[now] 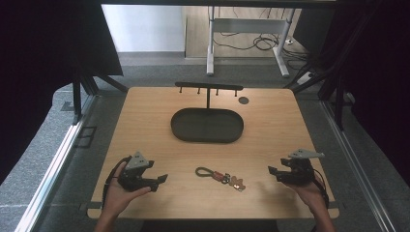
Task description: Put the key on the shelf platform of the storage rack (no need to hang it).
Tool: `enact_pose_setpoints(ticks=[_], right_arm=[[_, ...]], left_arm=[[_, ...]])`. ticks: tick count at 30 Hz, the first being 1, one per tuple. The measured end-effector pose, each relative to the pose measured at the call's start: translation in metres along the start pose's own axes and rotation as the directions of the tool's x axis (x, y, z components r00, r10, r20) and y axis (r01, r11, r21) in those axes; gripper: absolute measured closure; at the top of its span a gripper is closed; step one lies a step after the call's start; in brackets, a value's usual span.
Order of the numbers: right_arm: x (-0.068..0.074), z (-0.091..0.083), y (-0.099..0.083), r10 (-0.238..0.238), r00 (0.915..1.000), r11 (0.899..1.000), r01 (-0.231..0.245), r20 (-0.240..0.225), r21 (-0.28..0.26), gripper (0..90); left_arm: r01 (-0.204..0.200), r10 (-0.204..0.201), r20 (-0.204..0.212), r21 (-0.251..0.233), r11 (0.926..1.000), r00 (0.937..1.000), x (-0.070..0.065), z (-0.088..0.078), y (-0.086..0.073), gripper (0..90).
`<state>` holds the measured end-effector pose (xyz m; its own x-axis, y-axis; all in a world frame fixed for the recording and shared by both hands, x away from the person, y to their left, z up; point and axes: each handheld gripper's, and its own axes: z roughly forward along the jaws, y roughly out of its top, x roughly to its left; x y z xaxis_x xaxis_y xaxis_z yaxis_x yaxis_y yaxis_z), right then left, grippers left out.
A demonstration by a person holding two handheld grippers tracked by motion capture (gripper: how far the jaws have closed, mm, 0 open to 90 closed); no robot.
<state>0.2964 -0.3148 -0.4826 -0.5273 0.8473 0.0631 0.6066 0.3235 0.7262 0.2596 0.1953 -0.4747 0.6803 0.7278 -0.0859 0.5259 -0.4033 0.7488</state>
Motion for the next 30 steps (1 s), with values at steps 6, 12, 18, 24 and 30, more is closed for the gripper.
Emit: enact_pose_setpoints(ticks=[6,12,18,24,30], right_arm=[[0.014,-0.004,0.024,-0.102,0.9947,0.993,0.102,-0.017,0.066,35.3],[0.030,-0.007,0.054,-0.179,0.9806,0.978,0.186,-0.080,0.098,36.3],[0.046,0.001,0.077,-0.255,0.9586,0.951,0.272,-0.126,0.145,37.9],[0.060,0.010,0.092,-0.281,0.9466,0.934,0.308,-0.157,0.180,38.2],[0.067,0.020,0.100,-0.295,0.9381,0.920,0.330,-0.182,0.211,39.4]], left_arm=[[-0.007,0.007,-0.003,-0.008,0.9999,1.0000,-0.003,-0.002,0.002,26.1],[-0.007,0.007,-0.012,0.003,1.0000,0.9999,-0.003,0.000,0.002,26.1],[-0.012,0.012,-0.009,0.000,0.9999,0.9999,-0.005,-0.001,0.002,26.1],[-0.015,0.015,-0.006,-0.007,0.9999,0.9999,-0.005,-0.002,0.003,26.1],[-0.009,0.009,-0.011,-0.004,1.0000,0.9999,-0.004,-0.002,0.002,26.1]])
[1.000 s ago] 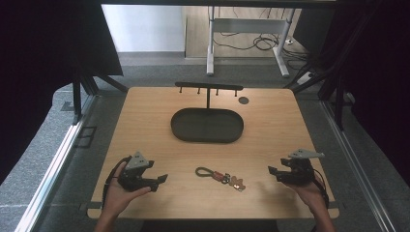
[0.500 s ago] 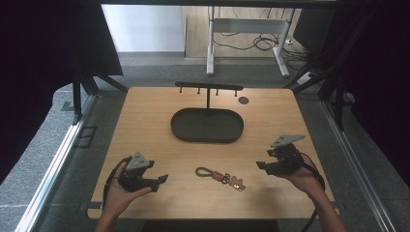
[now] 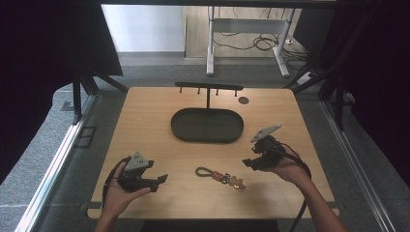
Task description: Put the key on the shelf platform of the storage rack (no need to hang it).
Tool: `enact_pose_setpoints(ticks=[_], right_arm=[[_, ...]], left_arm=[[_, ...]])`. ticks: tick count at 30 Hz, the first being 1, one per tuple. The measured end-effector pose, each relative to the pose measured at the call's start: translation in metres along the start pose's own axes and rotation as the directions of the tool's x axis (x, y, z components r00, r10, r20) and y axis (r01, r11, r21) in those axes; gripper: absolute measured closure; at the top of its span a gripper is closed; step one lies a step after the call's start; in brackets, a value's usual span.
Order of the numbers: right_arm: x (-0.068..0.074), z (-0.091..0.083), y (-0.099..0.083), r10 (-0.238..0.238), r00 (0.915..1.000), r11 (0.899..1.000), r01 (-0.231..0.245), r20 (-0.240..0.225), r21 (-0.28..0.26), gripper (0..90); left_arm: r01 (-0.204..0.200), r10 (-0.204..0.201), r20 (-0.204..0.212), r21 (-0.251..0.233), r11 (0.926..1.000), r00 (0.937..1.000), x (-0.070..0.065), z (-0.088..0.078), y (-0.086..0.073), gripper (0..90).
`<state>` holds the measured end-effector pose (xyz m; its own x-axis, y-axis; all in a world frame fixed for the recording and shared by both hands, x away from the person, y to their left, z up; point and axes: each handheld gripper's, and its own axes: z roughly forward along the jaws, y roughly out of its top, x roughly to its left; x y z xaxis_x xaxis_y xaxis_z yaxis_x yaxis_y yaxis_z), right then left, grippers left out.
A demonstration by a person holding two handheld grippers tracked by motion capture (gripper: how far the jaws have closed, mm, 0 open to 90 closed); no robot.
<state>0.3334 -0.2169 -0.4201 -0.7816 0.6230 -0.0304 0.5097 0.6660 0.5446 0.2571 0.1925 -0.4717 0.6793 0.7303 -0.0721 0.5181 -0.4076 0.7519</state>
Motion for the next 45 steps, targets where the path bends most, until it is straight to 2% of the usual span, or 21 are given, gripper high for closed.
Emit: enact_pose_setpoints(ticks=[4,11,27,39,41,45], right_arm=[[0.006,0.007,0.009,-0.034,0.9994,0.999,0.034,-0.008,0.034,39.9],[0.016,0.017,0.016,-0.067,0.9975,0.995,0.068,-0.022,0.069,40.4],[0.029,0.042,0.027,-0.096,0.9924,0.988,0.105,-0.076,0.117,41.6],[0.040,0.066,0.032,-0.129,0.9843,0.975,0.148,-0.121,0.167,43.4],[0.043,0.073,0.033,-0.143,0.9806,0.971,0.165,-0.135,0.174,43.6],[0.045,0.082,0.033,-0.148,0.9791,0.967,0.173,-0.139,0.188,43.6]], left_arm=[[-0.005,0.005,0.005,0.002,1.0000,1.0000,-0.002,0.001,0.000,26.1],[-0.006,0.006,0.005,-0.002,1.0000,1.0000,-0.001,0.000,0.000,26.1],[-0.003,0.003,0.008,-0.005,1.0000,1.0000,-0.002,0.000,0.000,26.1],[0.005,-0.005,0.006,-0.011,0.9999,1.0000,0.000,-0.002,-0.001,26.1],[0.001,-0.001,0.007,-0.004,1.0000,1.0000,0.001,-0.001,-0.001,26.1],[0.001,-0.001,0.008,0.000,1.0000,1.0000,0.000,-0.001,-0.001,26.1]])
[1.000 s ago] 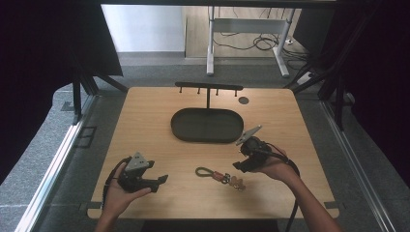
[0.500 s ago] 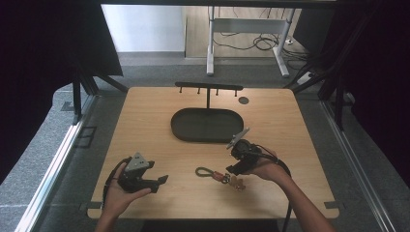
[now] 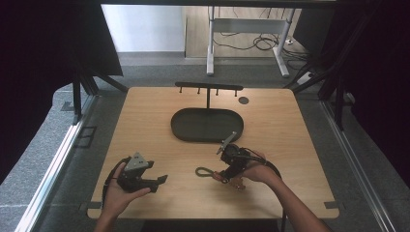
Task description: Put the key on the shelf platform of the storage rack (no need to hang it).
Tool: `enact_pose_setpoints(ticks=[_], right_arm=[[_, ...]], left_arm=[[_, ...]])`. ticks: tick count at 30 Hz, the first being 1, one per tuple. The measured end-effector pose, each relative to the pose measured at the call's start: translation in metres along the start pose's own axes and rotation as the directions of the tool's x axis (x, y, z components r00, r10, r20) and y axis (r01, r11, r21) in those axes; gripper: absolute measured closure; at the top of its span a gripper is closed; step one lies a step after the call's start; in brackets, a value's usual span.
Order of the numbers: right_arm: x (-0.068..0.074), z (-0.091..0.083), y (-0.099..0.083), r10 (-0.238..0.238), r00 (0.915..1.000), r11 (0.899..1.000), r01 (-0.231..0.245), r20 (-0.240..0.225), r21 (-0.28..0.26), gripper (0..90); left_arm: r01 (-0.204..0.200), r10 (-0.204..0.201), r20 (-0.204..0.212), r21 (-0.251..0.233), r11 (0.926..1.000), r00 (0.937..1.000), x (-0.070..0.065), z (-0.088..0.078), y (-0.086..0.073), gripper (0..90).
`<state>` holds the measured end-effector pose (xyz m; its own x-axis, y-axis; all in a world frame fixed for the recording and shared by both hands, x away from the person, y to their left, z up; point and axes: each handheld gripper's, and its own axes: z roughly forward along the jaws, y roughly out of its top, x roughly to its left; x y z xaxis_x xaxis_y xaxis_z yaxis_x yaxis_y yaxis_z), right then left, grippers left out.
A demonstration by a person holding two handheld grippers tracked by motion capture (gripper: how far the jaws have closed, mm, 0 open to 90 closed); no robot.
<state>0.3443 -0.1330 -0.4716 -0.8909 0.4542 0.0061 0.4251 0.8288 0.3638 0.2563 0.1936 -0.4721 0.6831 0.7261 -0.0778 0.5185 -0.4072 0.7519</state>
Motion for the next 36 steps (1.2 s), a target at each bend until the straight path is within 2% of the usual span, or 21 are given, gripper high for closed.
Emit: enact_pose_setpoints(ticks=[3,24,28,36], right_arm=[[0.002,0.009,0.004,-0.016,0.9998,1.000,0.017,-0.005,0.013,43.6],[0.008,0.031,0.012,-0.038,0.9991,0.998,0.040,-0.019,0.057,43.9],[0.009,0.034,0.012,-0.040,0.9991,0.997,0.040,-0.015,0.067,45.8],[0.009,0.039,0.012,-0.036,0.9990,0.995,0.039,-0.026,0.092,55.6]], left_arm=[[0.004,-0.004,0.000,-0.013,0.9999,1.0000,-0.001,-0.002,0.001,26.1],[0.002,-0.002,-0.001,-0.008,1.0000,1.0000,0.000,-0.002,0.000,26.1],[0.000,0.000,0.000,-0.008,1.0000,1.0000,0.000,-0.002,0.000,26.1],[-0.003,0.003,-0.002,-0.007,1.0000,1.0000,0.000,-0.002,0.000,26.1]])
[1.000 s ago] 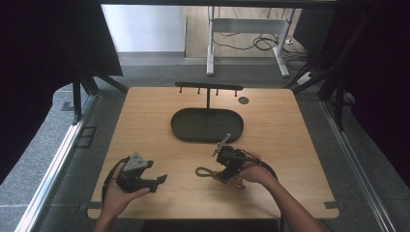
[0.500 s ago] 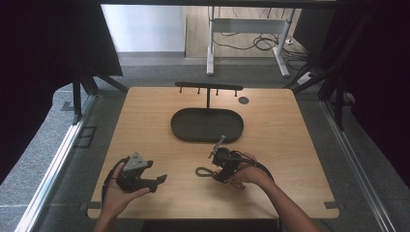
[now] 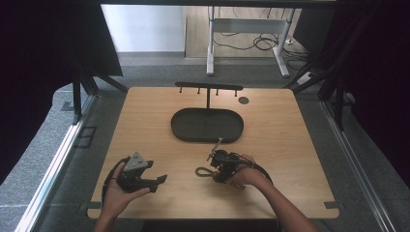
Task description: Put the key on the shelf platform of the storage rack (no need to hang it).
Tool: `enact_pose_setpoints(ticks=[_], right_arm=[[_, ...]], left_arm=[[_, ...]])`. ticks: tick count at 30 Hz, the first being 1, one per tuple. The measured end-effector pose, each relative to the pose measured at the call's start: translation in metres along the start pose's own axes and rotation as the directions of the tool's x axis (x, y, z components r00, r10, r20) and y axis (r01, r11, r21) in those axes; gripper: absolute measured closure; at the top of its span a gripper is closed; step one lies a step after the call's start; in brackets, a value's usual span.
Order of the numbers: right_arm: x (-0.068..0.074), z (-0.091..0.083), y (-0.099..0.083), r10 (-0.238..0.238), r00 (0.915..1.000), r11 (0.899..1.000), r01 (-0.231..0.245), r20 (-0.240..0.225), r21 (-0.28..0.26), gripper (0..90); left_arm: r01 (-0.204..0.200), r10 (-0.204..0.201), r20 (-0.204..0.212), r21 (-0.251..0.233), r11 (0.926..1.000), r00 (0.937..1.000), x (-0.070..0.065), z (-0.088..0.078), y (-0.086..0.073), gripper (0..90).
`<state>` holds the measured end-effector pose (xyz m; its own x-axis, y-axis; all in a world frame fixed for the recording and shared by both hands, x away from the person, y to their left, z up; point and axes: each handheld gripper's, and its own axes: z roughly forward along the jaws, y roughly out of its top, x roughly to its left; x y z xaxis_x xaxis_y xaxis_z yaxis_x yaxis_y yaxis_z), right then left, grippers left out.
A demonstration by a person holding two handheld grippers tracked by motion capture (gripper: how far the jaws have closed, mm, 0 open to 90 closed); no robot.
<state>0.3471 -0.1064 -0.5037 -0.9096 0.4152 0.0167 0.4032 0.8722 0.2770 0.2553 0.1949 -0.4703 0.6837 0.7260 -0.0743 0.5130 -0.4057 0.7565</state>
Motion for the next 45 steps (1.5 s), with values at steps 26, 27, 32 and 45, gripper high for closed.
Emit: enact_pose_setpoints(ticks=[26,27,32,45], right_arm=[[-0.001,-0.026,0.001,-0.017,0.9999,0.999,0.017,-0.002,-0.035,66.8],[-0.003,-0.032,0.001,-0.010,0.9998,0.998,0.009,-0.020,-0.057,66.8],[-0.005,-0.044,0.000,-0.002,0.9997,0.996,-0.001,-0.024,-0.090,66.8],[-0.016,-0.080,0.000,0.010,0.9998,0.990,-0.007,0.020,-0.138,66.8]], left_arm=[[0.004,-0.004,-0.002,-0.006,1.0000,1.0000,0.000,-0.001,0.000,26.1],[0.004,-0.004,-0.002,-0.010,0.9999,1.0000,0.000,-0.001,0.000,26.1],[0.008,-0.008,-0.003,-0.009,0.9999,1.0000,0.001,-0.001,-0.001,26.1],[0.008,-0.008,-0.002,-0.007,0.9999,1.0000,0.000,0.000,0.000,26.1]])
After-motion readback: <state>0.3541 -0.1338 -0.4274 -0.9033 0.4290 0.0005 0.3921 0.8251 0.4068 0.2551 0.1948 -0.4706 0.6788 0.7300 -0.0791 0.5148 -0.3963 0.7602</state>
